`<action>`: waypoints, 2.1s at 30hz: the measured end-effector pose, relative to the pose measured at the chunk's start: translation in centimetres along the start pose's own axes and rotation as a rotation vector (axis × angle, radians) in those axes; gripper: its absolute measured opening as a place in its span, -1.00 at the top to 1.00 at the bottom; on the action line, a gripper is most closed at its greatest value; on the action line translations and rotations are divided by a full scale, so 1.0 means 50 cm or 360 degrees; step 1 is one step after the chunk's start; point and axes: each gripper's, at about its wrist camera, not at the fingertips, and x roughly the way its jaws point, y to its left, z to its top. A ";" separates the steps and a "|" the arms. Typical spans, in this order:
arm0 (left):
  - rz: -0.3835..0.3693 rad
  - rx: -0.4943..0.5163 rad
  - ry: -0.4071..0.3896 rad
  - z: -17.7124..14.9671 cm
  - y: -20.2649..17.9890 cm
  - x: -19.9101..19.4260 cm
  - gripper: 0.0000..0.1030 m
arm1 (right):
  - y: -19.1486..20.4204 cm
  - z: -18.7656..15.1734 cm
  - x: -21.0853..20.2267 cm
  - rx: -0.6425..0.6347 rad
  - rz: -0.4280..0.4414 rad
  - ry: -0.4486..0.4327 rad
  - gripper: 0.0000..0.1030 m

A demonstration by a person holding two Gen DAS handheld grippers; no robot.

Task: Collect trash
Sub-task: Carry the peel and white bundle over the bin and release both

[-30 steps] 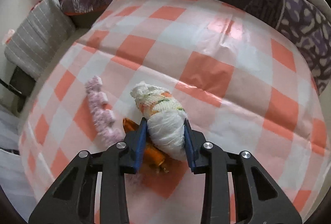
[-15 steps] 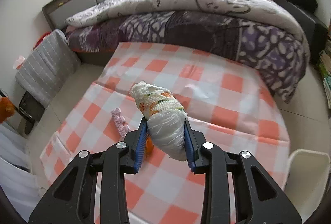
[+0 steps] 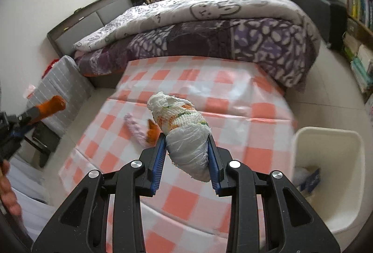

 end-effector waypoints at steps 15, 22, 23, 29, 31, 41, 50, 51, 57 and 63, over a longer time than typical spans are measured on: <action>-0.0057 0.0255 0.0114 -0.075 -0.154 0.078 0.62 | -0.159 0.030 -0.100 0.0143 -0.0146 -0.0153 0.37; -0.0178 0.0404 0.0195 -0.129 -0.255 0.111 0.62 | -0.250 0.031 -0.150 0.0261 -0.0238 -0.0162 0.37; -0.0193 0.0426 0.0207 -0.139 -0.271 0.115 0.62 | -0.260 0.030 -0.152 0.0275 -0.0250 -0.0156 0.37; -0.0303 0.0540 0.0284 -0.195 -0.359 0.137 0.62 | -0.347 0.015 -0.175 0.0403 -0.0349 -0.0101 0.32; -0.0337 0.0566 0.0311 -0.213 -0.387 0.147 0.62 | -0.379 0.007 -0.187 0.0458 -0.0404 -0.0094 0.20; -0.0476 0.0697 0.0460 -0.310 -0.509 0.198 0.62 | -0.492 -0.017 -0.263 0.0665 -0.0629 -0.0210 -0.65; -0.0650 0.0761 0.0647 -0.389 -0.582 0.241 0.26 | -0.545 -0.025 -0.295 0.0775 -0.0729 -0.0269 -0.80; -0.0659 0.0761 0.0657 -0.395 -0.585 0.242 -0.10 | -0.548 -0.024 -0.297 0.0784 -0.0744 -0.0278 -0.81; -0.0632 0.0775 0.0695 -0.409 -0.583 0.251 -0.32 | -0.533 -0.017 -0.299 0.0790 -0.0755 -0.0321 -0.85; -0.0315 0.0712 0.0679 -0.367 -0.511 0.285 -0.43 | -0.499 -0.009 -0.279 0.0780 -0.0702 -0.0297 -0.86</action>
